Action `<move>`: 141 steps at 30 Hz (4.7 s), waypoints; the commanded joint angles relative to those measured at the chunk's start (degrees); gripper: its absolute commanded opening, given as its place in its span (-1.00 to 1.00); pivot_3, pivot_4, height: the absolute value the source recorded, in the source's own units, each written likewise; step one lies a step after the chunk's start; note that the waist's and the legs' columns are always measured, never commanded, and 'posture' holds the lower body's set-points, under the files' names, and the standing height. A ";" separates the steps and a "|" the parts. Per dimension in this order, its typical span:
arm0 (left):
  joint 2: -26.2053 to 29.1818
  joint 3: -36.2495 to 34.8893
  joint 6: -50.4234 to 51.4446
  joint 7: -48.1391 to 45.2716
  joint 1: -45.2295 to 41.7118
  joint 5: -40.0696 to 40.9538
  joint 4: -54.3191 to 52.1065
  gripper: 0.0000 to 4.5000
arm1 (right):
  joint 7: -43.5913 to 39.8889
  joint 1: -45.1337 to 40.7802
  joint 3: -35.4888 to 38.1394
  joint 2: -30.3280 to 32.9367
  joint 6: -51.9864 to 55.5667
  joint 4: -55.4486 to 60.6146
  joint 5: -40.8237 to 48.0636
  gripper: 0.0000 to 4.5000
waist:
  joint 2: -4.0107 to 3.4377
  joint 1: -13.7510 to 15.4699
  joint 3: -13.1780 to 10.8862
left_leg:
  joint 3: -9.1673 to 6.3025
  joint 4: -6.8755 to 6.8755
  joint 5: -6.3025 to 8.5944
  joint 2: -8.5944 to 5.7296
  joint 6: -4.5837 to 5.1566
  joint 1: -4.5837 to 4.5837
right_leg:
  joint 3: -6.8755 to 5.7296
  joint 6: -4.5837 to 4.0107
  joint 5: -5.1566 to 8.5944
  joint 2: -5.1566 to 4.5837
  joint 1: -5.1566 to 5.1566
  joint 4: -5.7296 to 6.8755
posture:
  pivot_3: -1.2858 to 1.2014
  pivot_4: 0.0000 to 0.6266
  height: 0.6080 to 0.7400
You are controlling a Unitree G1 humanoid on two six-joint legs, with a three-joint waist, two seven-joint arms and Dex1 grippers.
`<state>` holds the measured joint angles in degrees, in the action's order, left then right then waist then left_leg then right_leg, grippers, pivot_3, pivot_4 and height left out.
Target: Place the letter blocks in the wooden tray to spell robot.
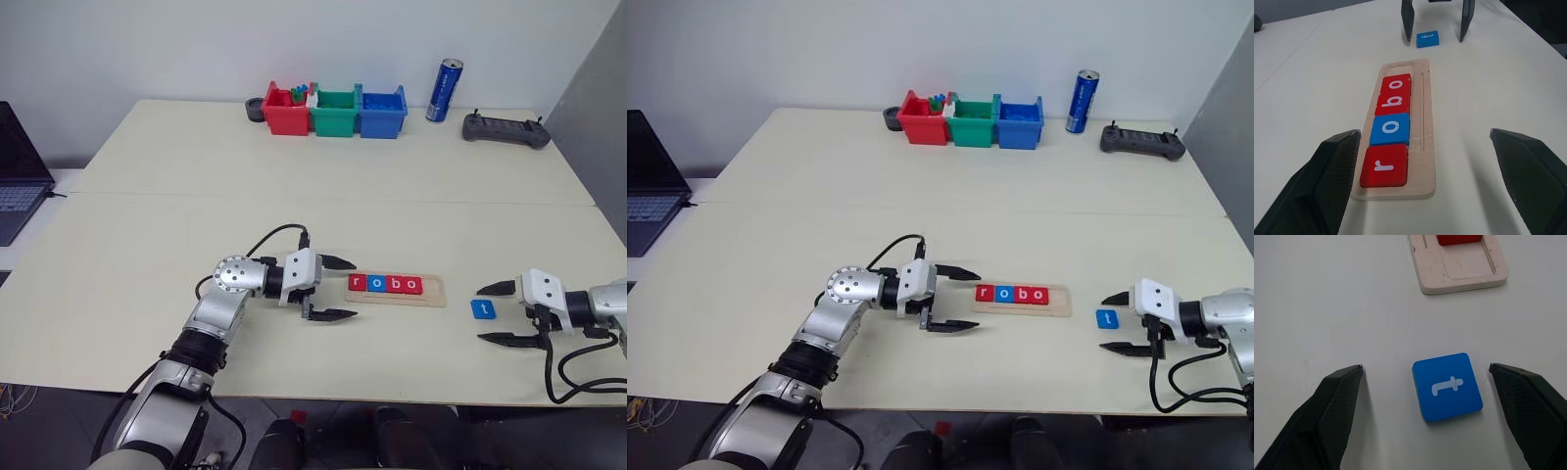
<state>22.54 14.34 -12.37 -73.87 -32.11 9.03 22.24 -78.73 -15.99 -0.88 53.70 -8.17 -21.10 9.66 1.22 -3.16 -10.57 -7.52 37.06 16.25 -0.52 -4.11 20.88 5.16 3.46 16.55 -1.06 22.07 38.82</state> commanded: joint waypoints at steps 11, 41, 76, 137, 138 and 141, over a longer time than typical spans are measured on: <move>0.77 -0.48 0.91 0.11 0.02 0.77 -3.11 1.00 | -0.83 -3.65 0.35 0.82 1.32 0.63 0.87 -0.35 | -0.01 0.01 0.01 | -0.01 0.01 0.00 0.01 0.00 -0.01 | 0.00 0.00 0.00 0.00 0.00 0.04 | 0.03 -0.52 1.00; 1.34 -0.86 1.77 1.96 0.72 0.71 -4.21 1.00 | -2.56 -19.39 -8.41 -9.26 -0.97 -7.51 -3.97 -0.35 | -0.04 -0.06 0.00 | -0.03 0.02 0.00 0.01 -0.01 0.06 | -0.01 -0.01 0.00 -0.04 0.12 0.08 | 0.03 -0.52 1.00; 0.46 -0.25 1.01 1.50 -0.47 0.52 -2.53 1.00 | 1.80 -18.49 -1.53 -5.55 8.20 -4.35 -1.12 0.57 | -0.04 -0.14 0.00 | -0.02 0.02 0.00 0.01 0.00 0.05 | -0.01 -0.01 0.00 -0.04 0.13 0.11 | 0.03 -0.52 1.00; 1.56 -0.73 1.36 1.07 -0.63 0.61 -2.83 1.00 | 3.71 -13.10 -4.26 -6.41 3.38 -0.94 -4.01 -0.99 | -0.05 -0.12 0.01 | -0.01 0.05 0.00 0.00 0.00 0.06 | 0.00 -0.01 0.00 -0.04 0.13 0.12 | 0.03 -0.52 1.00; 1.54 -0.72 1.37 1.05 -0.66 0.61 -2.81 1.00 | 3.54 -12.82 -4.24 -6.28 3.60 -0.66 -3.80 -0.99 | -0.05 -0.12 0.01 | -0.01 0.05 0.00 0.00 0.00 0.05 | 0.00 -0.01 0.00 -0.04 0.13 0.12 | 0.03 -0.52 1.00; 1.53 -0.74 1.21 0.88 -0.87 0.55 -2.47 1.00 | 3.10 -12.08 -4.20 -6.10 4.46 0.52 -3.13 -0.99 | -0.05 -0.13 0.01 | -0.01 0.05 0.00 0.00 0.00 0.05 | 0.00 -0.01 -0.01 -0.04 0.13 0.13 | 0.03 -0.52 1.00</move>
<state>23.86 14.30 -10.47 -73.04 -31.89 9.03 20.67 -75.05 -28.00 -6.47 46.67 -4.02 -22.68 5.35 1.17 -3.29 -10.56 -7.53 37.11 16.25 -0.52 -4.12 20.94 5.17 3.45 16.55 -1.10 22.20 38.94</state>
